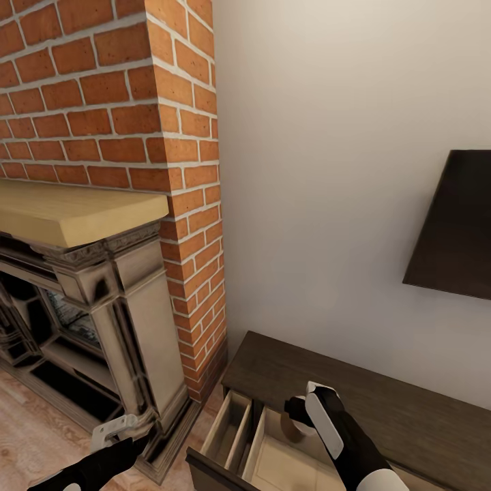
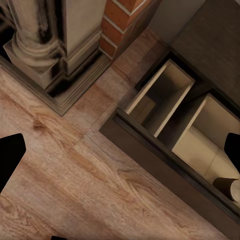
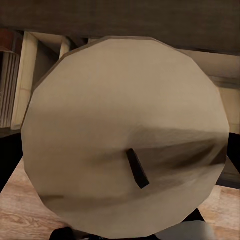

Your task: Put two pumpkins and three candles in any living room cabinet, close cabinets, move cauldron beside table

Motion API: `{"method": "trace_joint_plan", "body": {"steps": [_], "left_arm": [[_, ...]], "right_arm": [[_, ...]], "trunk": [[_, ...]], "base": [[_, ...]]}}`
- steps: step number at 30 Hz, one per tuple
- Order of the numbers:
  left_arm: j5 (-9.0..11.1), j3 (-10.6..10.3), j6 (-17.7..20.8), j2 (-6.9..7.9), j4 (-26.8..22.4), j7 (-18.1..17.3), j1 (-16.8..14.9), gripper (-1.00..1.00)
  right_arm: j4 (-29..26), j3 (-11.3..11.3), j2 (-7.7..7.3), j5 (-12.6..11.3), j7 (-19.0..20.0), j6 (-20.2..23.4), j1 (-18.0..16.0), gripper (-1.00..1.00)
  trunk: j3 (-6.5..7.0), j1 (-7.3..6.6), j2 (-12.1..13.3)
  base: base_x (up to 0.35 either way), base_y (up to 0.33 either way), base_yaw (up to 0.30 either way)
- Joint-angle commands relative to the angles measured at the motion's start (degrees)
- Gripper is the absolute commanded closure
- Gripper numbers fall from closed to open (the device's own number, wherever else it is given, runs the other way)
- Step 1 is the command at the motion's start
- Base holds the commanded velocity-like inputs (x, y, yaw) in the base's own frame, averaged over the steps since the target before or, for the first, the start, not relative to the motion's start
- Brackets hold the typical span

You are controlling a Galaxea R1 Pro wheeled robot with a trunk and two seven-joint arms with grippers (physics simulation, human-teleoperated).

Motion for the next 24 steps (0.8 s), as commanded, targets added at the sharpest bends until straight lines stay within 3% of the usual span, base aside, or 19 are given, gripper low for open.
{"method": "trace_joint_plan", "body": {"steps": [1, 5, 14, 15, 18, 24], "left_arm": [[0.6, 0.0, 0.2, 0.02, -0.1, 0.5, 0.0, -1.0], [0.6, 0.0, 0.2, 0.02, 0.0, 0.5, 0.2, -1.0], [0.7, 0.0, 0.2, -0.02, 0.1, 0.3, 0.8, -1.0], [0.7, 0.0, 0.2, -0.02, 0.1, 0.3, 0.8, -1.0], [0.7, 0.0, 0.2, -0.02, 0.0, 0.3, 0.8, -1.0], [0.7, 0.0, 0.2, -0.02, 0.0, 0.3, 0.8, -1.0]], "right_arm": [[-0.1, 0.1, -0.02, -0.6, -0.6, 0.0, 0.0, 1.0], [-0.2, 0.0, -0.28, -0.7, -0.3, 0.4, 0.0, 1.0], [0.8, -3.0, -1.71, -0.6, 0.5, -0.2, -0.1, 1.0], [1.0, -4.6, -1.71, -0.6, 0.5, -0.2, -0.1, 1.0], [1.5, -4.7, -1.74, -0.6, 0.5, -0.3, -0.2, 1.0], [1.8, -4.8, -1.71, -0.6, 0.5, -0.4, -0.2, 1.0]], "trunk": [[-0.08, 0.02, -0.1], [-0.08, 0.02, -0.1], [-0.08, 0.02, -0.1], [-0.08, 0.02, -0.1], [-0.08, 0.02, -0.1], [-1.15, 1.33, -2.5]], "base": [[0.0, 0.0, 0.0], [0.0, 0.0, 0.0], [0.0, 0.0, 0.0], [0.0, 0.0, 0.0], [0.0, 0.0, 0.0], [0.0, 0.0, 0.0]]}}
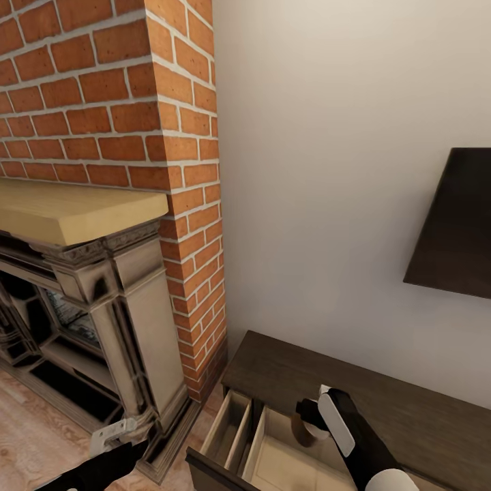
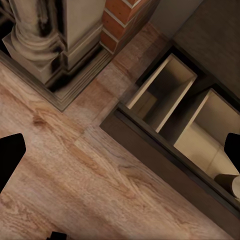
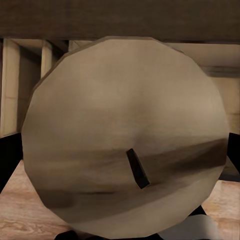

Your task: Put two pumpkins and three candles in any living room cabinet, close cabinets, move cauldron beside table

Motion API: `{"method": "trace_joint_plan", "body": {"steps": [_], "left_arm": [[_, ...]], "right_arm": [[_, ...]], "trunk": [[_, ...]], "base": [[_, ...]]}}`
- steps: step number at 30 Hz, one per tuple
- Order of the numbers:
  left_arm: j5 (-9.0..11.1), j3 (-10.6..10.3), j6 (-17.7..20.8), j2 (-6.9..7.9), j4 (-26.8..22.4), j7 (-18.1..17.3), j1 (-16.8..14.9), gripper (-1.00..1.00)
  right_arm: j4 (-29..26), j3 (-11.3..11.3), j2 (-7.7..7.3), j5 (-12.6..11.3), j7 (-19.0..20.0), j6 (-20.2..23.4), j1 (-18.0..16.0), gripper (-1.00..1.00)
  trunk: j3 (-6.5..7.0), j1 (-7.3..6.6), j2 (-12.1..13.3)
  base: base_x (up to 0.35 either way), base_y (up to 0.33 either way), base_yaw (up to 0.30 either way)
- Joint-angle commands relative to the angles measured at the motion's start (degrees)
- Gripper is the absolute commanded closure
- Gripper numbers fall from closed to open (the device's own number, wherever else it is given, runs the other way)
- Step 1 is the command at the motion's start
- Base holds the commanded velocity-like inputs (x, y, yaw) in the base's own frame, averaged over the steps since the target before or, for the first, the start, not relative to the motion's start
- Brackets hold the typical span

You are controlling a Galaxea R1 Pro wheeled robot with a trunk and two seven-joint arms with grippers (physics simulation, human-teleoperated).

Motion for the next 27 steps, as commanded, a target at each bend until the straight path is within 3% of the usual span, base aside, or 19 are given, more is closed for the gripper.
{"method": "trace_joint_plan", "body": {"steps": [1, 27], "left_arm": [[0.6, 0.0, 0.2, 0.02, -0.1, 0.5, 0.0, -1.0], [0.6, 0.0, 0.2, 0.02, -0.1, 0.5, 0.0, -1.0]], "right_arm": [[-0.1, 0.1, -0.02, -0.6, -0.6, 0.0, 0.0, 1.0], [0.2, 1.1, 0.59, -0.1, -0.9, 0.6, -0.2, 1.0]], "trunk": [[-0.26, 0.24, -0.5], [-4.93, 5.95, -10.9]], "base": [[0.0, 0.0, 0.0], [0.0, 0.0, 0.0]]}}
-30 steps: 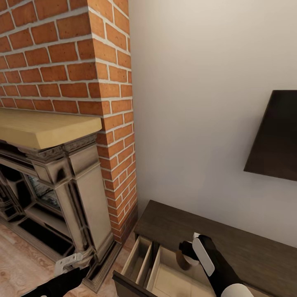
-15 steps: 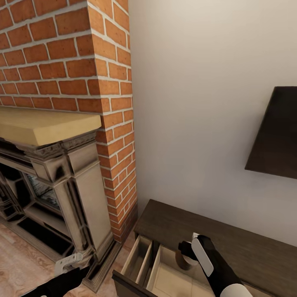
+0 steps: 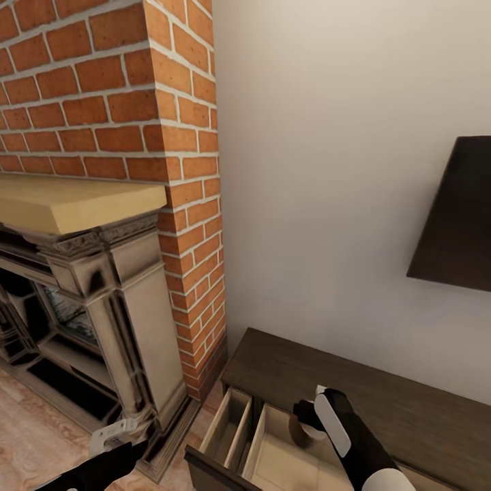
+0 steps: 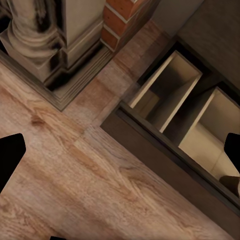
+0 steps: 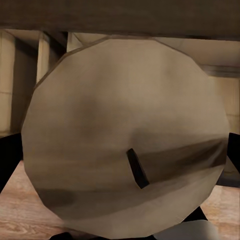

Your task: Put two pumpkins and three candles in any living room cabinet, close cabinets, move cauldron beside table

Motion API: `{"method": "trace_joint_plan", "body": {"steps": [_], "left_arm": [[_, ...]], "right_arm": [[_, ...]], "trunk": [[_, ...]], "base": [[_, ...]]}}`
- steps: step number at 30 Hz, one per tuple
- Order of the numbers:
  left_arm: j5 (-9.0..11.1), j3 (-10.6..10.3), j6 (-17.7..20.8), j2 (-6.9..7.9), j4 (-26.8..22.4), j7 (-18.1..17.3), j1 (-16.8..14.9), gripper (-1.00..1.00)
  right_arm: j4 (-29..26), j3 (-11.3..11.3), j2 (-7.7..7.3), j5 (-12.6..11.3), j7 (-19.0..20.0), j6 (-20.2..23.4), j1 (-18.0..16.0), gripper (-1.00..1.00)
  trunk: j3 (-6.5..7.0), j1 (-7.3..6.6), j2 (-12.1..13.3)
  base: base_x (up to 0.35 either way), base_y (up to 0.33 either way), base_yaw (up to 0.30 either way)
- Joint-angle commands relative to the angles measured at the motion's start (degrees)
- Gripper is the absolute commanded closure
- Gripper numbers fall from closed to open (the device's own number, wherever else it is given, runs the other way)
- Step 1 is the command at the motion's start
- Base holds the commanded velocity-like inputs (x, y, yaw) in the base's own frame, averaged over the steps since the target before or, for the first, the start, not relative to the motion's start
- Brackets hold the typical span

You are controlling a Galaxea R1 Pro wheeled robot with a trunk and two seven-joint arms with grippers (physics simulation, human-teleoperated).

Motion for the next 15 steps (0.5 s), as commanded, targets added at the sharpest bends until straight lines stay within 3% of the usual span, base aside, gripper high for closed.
{"method": "trace_joint_plan", "body": {"steps": [1, 15], "left_arm": [[0.6, 0.0, 0.2, 0.02, -0.1, 0.5, 0.0, -1.0], [0.6, 0.0, 0.1, 0.02, -0.1, 0.5, 0.0, -1.0]], "right_arm": [[0.2, 0.4, 0.0, -0.6, -0.6, 0.0, -0.1, 1.0], [4.2, 2.9, 0.16, -0.6, -0.5, 0.1, -0.5, 1.0]], "trunk": [[-0.25, 0.24, -0.5], [-2.76, 3.31, -6.1]], "base": [[0.0, 0.0, 0.0], [0.0, 0.0, 0.0]]}}
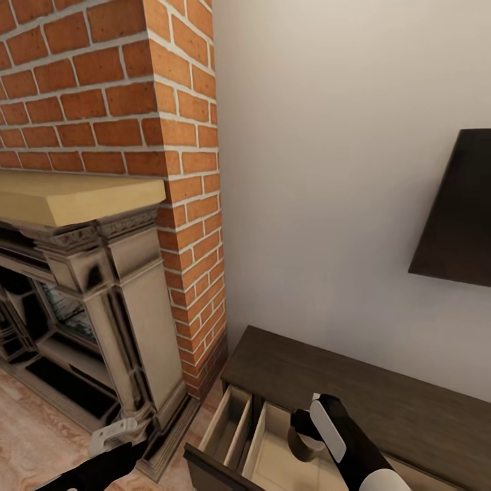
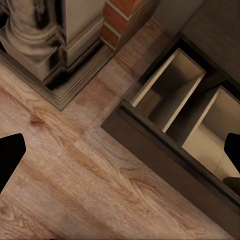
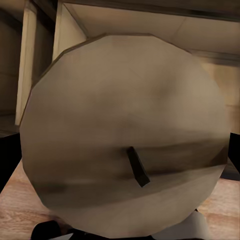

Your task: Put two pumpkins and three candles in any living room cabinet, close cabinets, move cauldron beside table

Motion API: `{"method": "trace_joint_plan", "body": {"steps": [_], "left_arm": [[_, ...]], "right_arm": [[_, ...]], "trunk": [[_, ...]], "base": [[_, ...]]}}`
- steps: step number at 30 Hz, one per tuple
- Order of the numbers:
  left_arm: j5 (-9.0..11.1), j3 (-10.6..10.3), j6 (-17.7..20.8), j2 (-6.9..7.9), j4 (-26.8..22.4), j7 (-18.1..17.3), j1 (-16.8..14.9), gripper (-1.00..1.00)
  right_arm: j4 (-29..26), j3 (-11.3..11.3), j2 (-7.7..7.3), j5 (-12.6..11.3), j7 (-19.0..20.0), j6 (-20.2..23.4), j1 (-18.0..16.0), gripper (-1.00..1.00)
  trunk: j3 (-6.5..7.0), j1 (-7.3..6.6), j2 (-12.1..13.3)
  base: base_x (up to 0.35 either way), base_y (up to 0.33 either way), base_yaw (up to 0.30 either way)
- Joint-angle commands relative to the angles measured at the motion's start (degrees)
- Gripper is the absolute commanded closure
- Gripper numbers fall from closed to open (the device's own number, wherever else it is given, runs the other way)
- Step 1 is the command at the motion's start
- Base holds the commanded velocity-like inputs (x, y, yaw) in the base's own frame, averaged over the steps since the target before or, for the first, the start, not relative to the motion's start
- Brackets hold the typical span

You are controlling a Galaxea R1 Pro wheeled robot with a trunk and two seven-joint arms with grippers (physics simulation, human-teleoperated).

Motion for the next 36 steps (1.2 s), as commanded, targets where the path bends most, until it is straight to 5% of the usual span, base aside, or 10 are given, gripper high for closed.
{"method": "trace_joint_plan", "body": {"steps": [1, 36], "left_arm": [[0.6, 0.0, 0.2, 0.02, -0.1, 0.5, 0.0, -1.0], [0.5, 0.0, 0.1, 0.02, -0.1, 0.5, 0.0, -1.0]], "right_arm": [[0.0, 0.2, -0.02, -0.7, -0.6, 0.0, 0.0, 1.0], [0.0, 1.8, 0.42, -0.7, -0.4, -0.2, -0.1, 1.0]], "trunk": [[-0.24, 0.23, -0.5], [-6.53, 7.92, -14.5]], "base": [[0.0, 0.0, 0.0], [0.0, 0.0, 0.0]]}}
